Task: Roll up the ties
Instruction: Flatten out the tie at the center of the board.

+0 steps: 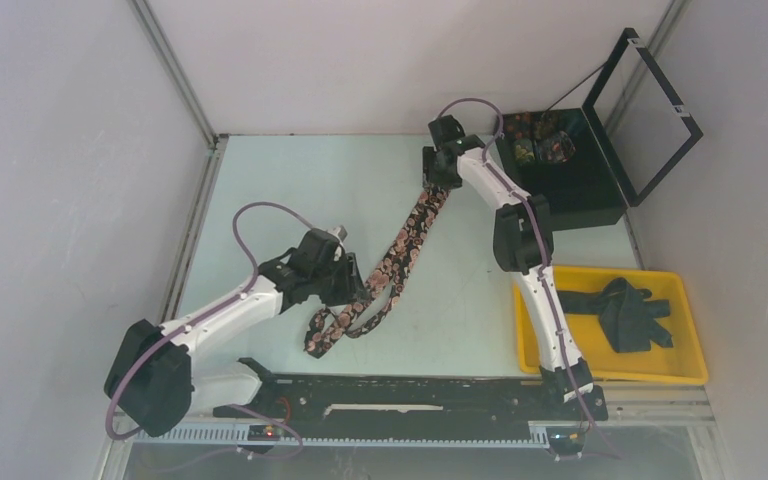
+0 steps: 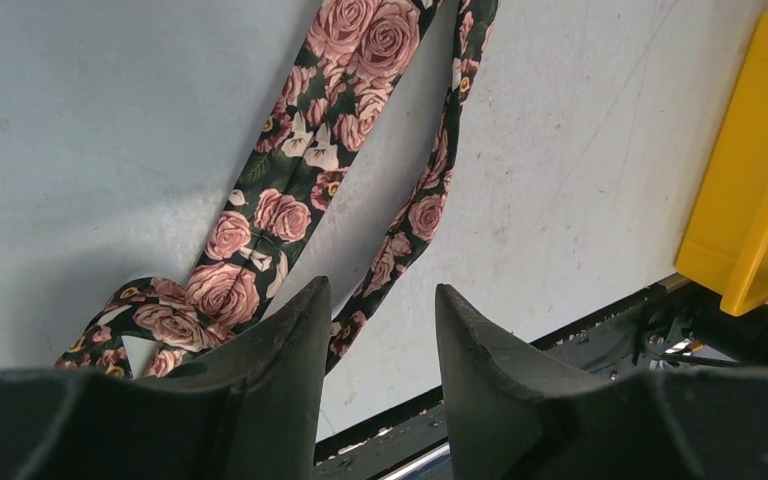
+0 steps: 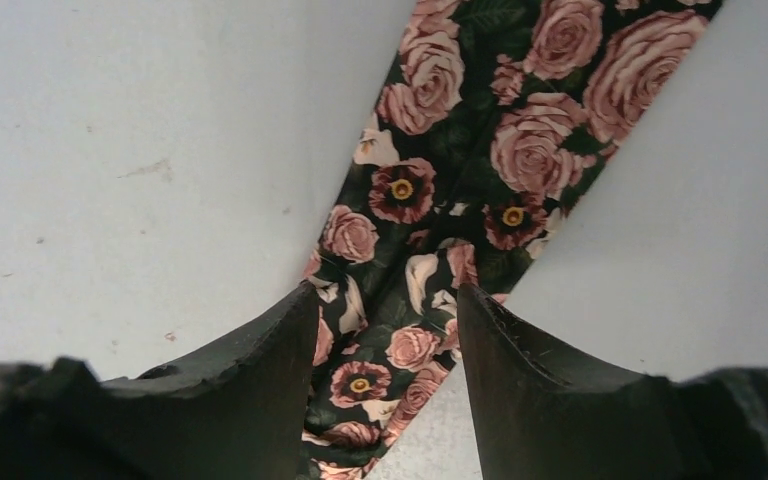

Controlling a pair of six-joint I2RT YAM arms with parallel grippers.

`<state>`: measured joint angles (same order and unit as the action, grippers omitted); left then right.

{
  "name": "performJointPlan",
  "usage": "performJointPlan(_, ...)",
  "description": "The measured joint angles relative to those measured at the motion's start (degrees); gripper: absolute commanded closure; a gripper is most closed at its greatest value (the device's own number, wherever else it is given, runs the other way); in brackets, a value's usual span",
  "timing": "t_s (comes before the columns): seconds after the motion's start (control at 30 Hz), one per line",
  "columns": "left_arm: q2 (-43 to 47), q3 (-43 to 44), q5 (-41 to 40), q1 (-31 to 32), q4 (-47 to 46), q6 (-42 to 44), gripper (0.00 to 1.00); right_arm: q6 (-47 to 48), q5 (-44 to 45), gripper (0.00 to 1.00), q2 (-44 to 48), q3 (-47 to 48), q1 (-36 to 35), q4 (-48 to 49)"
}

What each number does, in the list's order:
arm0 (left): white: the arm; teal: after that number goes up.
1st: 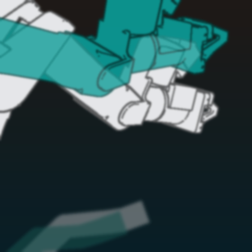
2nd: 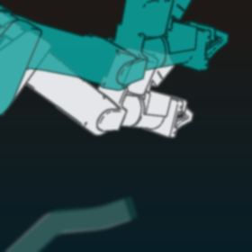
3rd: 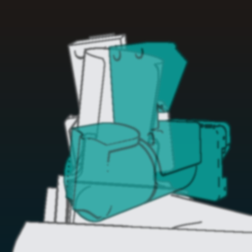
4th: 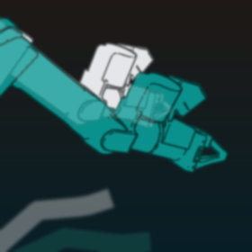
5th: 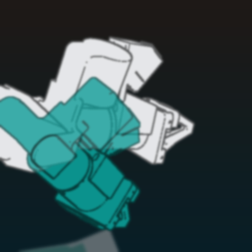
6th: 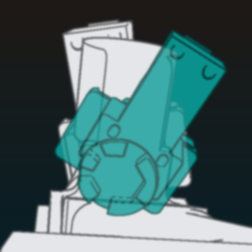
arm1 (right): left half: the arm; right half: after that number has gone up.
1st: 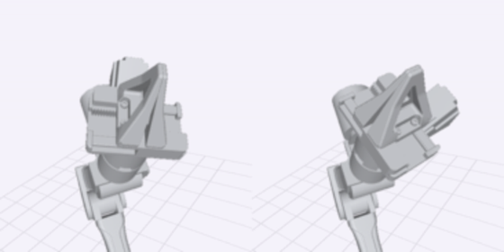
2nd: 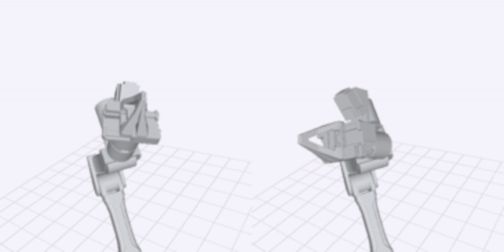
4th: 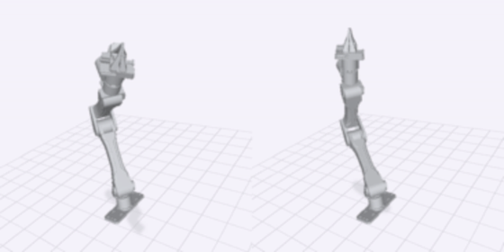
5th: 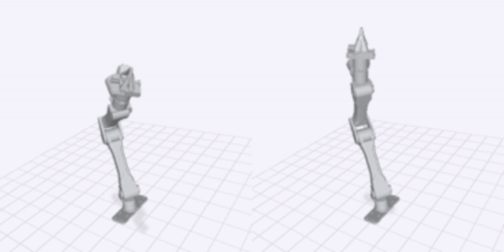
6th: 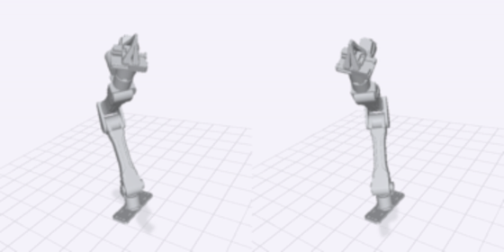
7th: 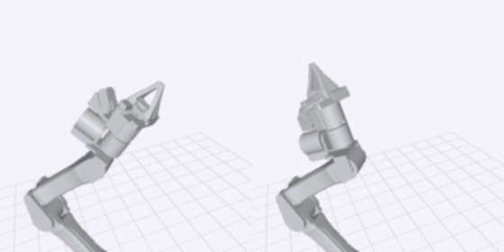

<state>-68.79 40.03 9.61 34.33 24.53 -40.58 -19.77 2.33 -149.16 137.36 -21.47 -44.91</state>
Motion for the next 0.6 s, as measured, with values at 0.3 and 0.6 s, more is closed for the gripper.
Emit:
performJointPlan(0.3,1.4,-1.8,0.0,0.0,0.0,-0.5,0.52,1.2,7.2,0.44,0.0,0.0,-0.1,-1.4)
performJointPlan(0.6,1.6,-1.8,0.0,0.0,0.0,-0.8,0.53,1.5,8.2,0.48,0.0,0.1,-0.3,-1.3)
